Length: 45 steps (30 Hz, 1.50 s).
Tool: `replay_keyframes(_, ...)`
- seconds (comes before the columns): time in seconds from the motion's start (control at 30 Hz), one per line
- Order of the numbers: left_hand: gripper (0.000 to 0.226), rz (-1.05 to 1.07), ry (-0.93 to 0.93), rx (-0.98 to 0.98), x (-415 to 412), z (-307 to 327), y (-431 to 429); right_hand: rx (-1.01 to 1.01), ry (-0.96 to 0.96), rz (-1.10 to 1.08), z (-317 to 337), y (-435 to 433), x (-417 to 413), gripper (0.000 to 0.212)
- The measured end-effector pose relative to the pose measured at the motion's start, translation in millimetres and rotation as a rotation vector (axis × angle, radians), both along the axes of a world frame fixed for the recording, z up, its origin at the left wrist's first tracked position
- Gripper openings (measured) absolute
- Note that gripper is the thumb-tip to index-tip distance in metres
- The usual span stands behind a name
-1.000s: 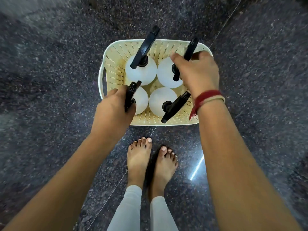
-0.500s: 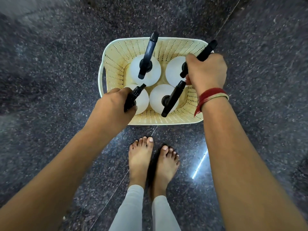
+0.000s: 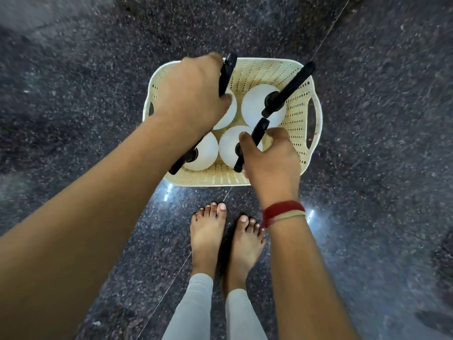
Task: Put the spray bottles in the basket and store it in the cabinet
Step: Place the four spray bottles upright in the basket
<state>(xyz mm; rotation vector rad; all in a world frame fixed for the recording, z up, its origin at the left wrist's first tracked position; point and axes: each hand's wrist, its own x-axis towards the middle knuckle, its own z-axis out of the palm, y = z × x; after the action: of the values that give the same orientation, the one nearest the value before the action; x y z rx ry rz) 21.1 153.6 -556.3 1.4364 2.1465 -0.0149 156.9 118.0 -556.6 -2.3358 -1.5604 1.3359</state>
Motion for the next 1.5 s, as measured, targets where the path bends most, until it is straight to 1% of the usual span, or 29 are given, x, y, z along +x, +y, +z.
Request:
replay_keyframes(0.07, 0.024, -0.017, 0.006, 0.025, -3.1, -5.7, 3.9, 0.073, 0.029, -0.010, -5.9, 1.8, -2.0, 0.034)
replay_keyframes(0.13, 0.020, -0.036, 0.017, 0.069, -8.1, -6.6, 6.4, 0.116, 0.034, -0.005, -8.6, 3.3, 0.2, 0.021)
replay_keyframes(0.17, 0.020, -0.062, 0.028, 0.083, -10.1, -6.9, 7.5, 0.126, 0.030, 0.000, -8.3, 3.9, 2.0, 0.017)
replay_keyframes(0.3, 0.027, -0.246, 0.119, 0.081, -10.5, -6.2, 11.0, 0.149, 0.022, 0.021, -4.8, 5.6, 8.7, 0.020)
replay_keyframes(0.37, 0.029, -0.265, 0.124, 0.081, -9.5, -4.9, 9.6, 0.137, 0.031, 0.022, -5.9, 5.3, 10.0, 0.022)
replay_keyframes(0.47, 0.036, -0.199, 0.015, 0.064, -10.3, -5.7, 3.4, 0.052, 0.074, -0.042, -9.9, 3.7, 9.7, 0.018)
replay_keyframes(0.53, 0.049, -0.081, -0.102, 0.074, -13.3, -5.4, -4.6, 0.042, 0.093, -0.069, -11.3, 2.3, 9.3, 0.016)
replay_keyframes(0.57, 0.056, -0.004, -0.148, 0.096, -15.4, -5.2, -10.6, 0.046, 0.105, -0.073, -11.8, 1.5, 9.5, 0.017)
replay_keyframes(0.63, 0.069, 0.149, -0.171, 0.137, -19.7, -7.1, -28.2, 0.047, 0.121, -0.075, -13.3, -0.1, 11.2, 0.029)
replay_keyframes(0.73, 0.082, 0.352, -0.173, 0.075, -18.7, -11.8, -65.1, 0.005, 0.099, -0.051, -14.0, -3.2, 14.4, 0.055)
replay_keyframes(0.8, 0.084, 0.465, -0.263, 0.058, -10.8, -11.2, -83.6, -0.040, 0.091, -0.031, -16.0, -6.4, 16.0, 0.068)
replay_keyframes(0.87, 0.088, 0.463, -0.320, 0.131, -1.9, -9.3, -95.1, -0.091, 0.106, -0.023, -18.4, -10.9, 17.1, 0.075)
replay_keyframes(0.93, 0.092, 0.382, -0.310, 0.160, 5.1, -8.1, -102.1, -0.120, 0.126, -0.033, -19.7, -14.1, 17.9, 0.079)
replay_keyframes(0.97, 0.091, 0.327, -0.277, 0.147, 7.4, -9.0, -105.0, -0.120, 0.129, -0.032, -20.3, -15.1, 18.3, 0.080)
replay_keyframes(1.0, 0.085, 0.266, -0.228, 0.129, 9.0, -11.1, -108.1, -0.115, 0.125, -0.023, -21.0, -15.7, 18.7, 0.079)
replay_keyframes(1.07, 0.057, 0.165, -0.127, 0.101, 10.2, -17.6, -112.3, -0.106, 0.117, 0.004, -22.5, -15.9, 19.1, 0.075)
replay_keyframes(1.1, 0.044, 0.143, -0.092, 0.092, 10.4, -19.5, -112.4, -0.100, 0.125, 0.013, -23.3, -15.9, 18.9, 0.071)
replay_keyframes(1.17, 0.029, 0.140, -0.072, 0.098, 9.2, -21.5, -110.8, -0.076, 0.155, 0.014, -25.8, -15.0, 17.5, 0.051)
replay_keyframes(1.2, 0.026, 0.139, -0.079, 0.104, 8.9, -21.7, -110.5, -0.059, 0.160, 0.020, -27.0, -14.6, 16.8, 0.040)
replay_keyframes(1.27, 0.023, 0.122, -0.098, 0.106, 9.1, -19.9, -111.1, -0.033, 0.162, 0.032, -28.0, -13.9, 15.6, 0.029)
replay_keyframes(1.4, 0.026, 0.111, -0.106, 0.083, 8.0, -18.1, -113.7, 0.000, 0.189, 0.037, -28.6, -13.6, 13.3, 0.025)
replay_keyframes(1.5, 0.023, 0.109, -0.118, 0.058, 7.1, -19.2, -111.3, 0.006, 0.182, 0.031, -29.5, -14.0, 13.1, 0.027)
